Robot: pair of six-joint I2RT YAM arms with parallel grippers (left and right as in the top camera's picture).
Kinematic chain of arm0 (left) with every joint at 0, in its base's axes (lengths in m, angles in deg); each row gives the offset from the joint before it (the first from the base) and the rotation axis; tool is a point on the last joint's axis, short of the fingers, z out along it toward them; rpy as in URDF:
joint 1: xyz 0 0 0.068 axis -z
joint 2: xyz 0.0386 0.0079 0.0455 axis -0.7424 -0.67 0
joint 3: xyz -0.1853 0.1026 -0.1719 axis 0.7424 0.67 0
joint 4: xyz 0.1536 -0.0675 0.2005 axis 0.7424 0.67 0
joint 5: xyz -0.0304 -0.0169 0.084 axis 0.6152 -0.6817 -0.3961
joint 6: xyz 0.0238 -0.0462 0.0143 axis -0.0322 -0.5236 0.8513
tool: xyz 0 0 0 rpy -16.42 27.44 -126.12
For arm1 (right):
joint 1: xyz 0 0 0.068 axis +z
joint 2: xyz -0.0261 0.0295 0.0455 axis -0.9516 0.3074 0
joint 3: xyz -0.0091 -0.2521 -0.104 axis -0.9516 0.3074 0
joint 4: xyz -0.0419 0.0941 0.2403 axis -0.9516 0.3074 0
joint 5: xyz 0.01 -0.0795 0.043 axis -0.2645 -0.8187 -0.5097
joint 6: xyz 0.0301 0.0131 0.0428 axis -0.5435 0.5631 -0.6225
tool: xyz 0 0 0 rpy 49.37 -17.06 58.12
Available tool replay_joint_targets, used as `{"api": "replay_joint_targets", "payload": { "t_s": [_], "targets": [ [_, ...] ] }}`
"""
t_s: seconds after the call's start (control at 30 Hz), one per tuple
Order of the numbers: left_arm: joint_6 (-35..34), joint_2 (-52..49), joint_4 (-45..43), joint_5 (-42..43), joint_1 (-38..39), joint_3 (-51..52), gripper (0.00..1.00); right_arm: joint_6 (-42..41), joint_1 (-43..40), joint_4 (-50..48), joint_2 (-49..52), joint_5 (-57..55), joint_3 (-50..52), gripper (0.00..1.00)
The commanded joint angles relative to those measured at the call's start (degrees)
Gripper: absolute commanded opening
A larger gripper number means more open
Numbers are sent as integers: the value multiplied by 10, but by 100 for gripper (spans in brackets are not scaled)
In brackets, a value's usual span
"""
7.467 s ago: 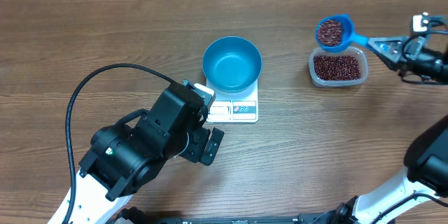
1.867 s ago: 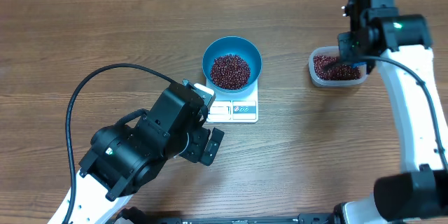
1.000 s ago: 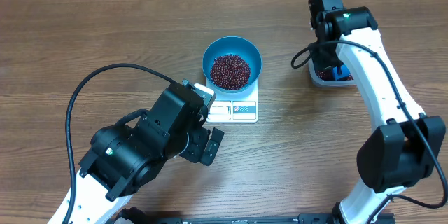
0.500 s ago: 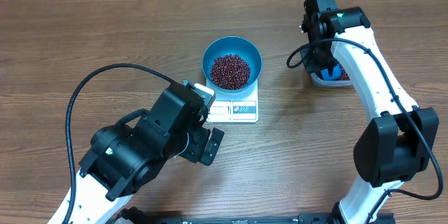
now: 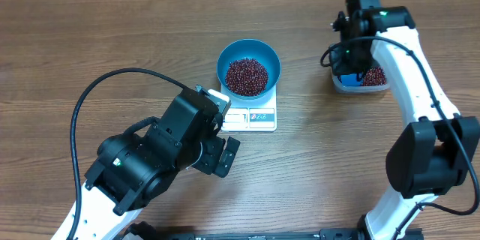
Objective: Scoop item into bowl and weigh 150g on scale
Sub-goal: 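Scoop more red beans from the tub with the right gripper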
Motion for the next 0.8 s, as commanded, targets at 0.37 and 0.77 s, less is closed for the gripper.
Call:
{"api": "replay_joint_targets", "payload": {
  "t_s": [0.37,0.77],
  "targets": [
    [9,2,-1,2,-1,-7,100,43,-108,19,3,216,0,4],
    [9,2,-1,2,-1,-7,100,70,-180,30,3,292,0,4]
  ]
}}
